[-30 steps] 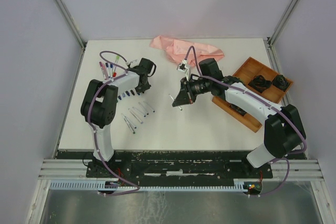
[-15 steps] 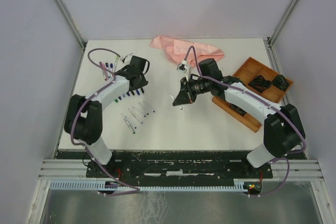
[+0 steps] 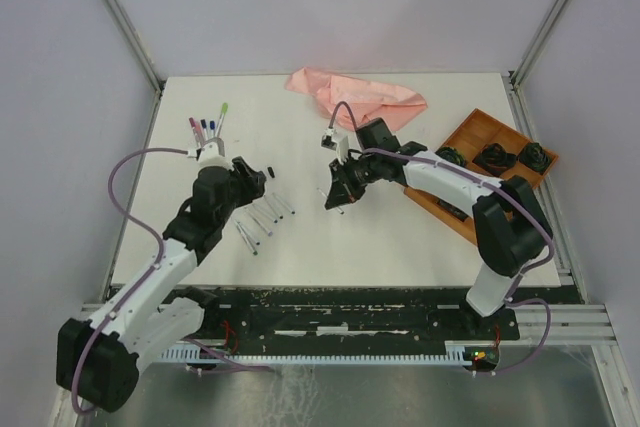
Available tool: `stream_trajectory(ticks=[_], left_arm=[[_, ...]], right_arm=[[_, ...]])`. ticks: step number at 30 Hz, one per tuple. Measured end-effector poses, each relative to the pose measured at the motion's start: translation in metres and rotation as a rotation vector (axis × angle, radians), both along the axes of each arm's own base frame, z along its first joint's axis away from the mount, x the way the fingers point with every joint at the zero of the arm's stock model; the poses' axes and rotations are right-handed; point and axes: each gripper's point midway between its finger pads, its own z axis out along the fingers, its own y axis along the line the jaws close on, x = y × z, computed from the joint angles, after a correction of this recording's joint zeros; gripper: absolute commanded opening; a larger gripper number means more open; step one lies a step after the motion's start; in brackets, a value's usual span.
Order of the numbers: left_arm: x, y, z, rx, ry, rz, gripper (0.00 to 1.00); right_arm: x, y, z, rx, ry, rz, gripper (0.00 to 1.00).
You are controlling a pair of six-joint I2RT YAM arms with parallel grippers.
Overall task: Open the pen caps
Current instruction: Place the pen at the center of the board.
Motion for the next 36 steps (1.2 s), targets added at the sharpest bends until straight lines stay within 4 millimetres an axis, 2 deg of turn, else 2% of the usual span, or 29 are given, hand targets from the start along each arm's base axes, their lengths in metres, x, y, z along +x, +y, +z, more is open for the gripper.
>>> stream_trajectory(ticks=[4, 10, 15, 18, 24, 28, 36], left_arm=[[-0.012, 0.001, 0.018, -0.041, -0.085, -0.019, 0.65], [-0.03, 0.002, 0.027, -0.083, -0.153, -0.052, 0.66], [-0.046, 0.006, 0.026, -0.109, -0.203, -0.058, 0.67], [-0.053, 0.01, 0.033, -0.131, -0.244, -0.05, 0.67], [-0.062, 0.014, 0.051, -0.164, -0.318, -0.045, 0.68], [-0.064, 0.017, 0.051, -0.165, -0.324, -0.037, 0.68], [-0.063, 0.019, 0.051, -0.163, -0.329, -0.022, 0.68]], right_arm=[[0.006, 0.011, -0.015, -0.075, -0.044, 0.027, 0.04], [0.013, 0.029, -0.041, -0.207, -0.089, 0.059, 0.05], [0.036, 0.051, -0.056, -0.29, -0.116, 0.03, 0.05], [0.052, 0.064, -0.062, -0.323, -0.124, -0.022, 0.06], [0.07, 0.081, -0.078, -0.383, -0.089, -0.14, 0.08], [0.072, 0.087, -0.086, -0.417, -0.073, -0.206, 0.1], [0.071, 0.097, -0.094, -0.445, -0.069, -0.251, 0.21]])
